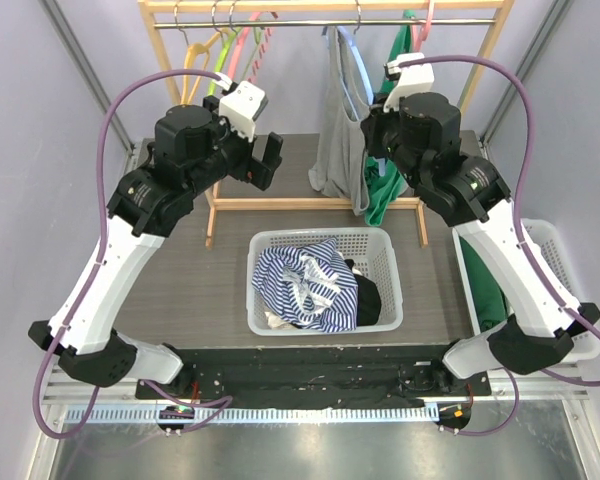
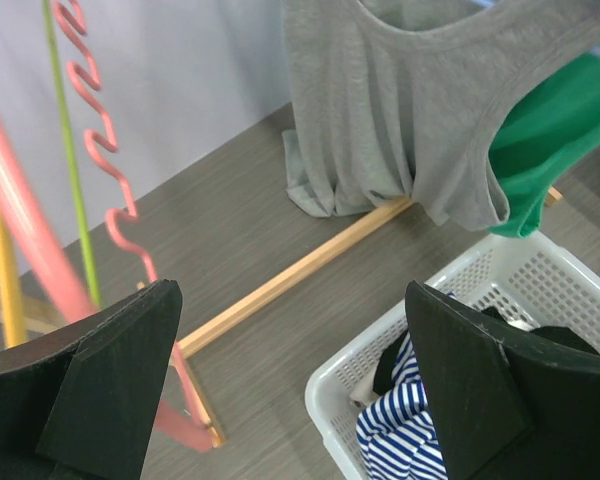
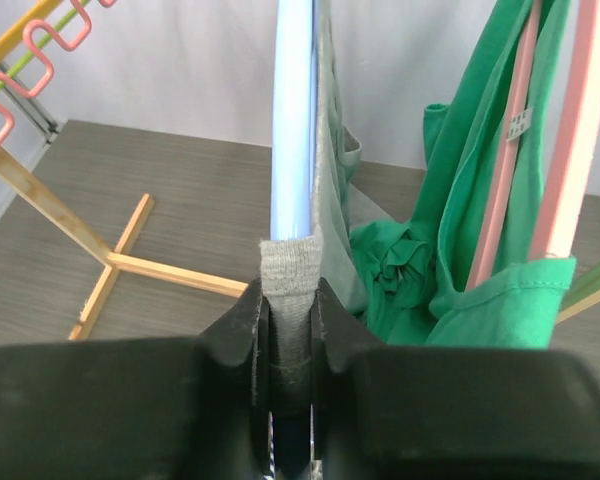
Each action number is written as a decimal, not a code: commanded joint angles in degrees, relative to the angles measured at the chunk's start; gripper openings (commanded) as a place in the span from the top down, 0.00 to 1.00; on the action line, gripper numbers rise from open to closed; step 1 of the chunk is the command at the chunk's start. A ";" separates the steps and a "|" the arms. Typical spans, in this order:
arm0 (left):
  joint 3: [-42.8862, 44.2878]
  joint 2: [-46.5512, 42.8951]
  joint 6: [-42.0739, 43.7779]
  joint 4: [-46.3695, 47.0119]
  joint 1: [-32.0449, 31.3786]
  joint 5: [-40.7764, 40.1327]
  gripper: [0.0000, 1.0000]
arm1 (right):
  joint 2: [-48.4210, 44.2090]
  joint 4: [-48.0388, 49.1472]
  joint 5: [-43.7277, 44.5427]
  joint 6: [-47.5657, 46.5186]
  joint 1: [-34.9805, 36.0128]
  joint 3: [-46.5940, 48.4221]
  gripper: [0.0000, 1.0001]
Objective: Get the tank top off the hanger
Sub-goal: Pick up the hanger from the clothesline.
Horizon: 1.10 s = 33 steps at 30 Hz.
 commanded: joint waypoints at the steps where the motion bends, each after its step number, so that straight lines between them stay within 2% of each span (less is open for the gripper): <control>1: 0.50 -1.39 -1.46 2.64 0.15 4.18 0.00 | -4.24 6.38 0.49 -1.38 0.00 -3.19 0.99; 8: -0.29 -2.71 0.39 -0.26 0.76 9.45 0.00 | -7.59 16.31 1.01 -9.80 -0.01 -9.07 0.99; 14: -0.03 -2.98 1.09 -1.49 1.29 10.25 0.00 | -9.08 29.04 2.51 -14.12 0.00 -13.04 0.99; 29: -0.29 -2.71 0.56 -1.58 2.08 10.16 0.01 | -15.15 59.36 3.66 -12.20 0.00 -30.61 0.99; 33: -0.73 -2.89 0.39 -1.41 2.35 10.16 0.00 | -14.53 59.21 1.90 -11.93 0.00 -29.39 0.99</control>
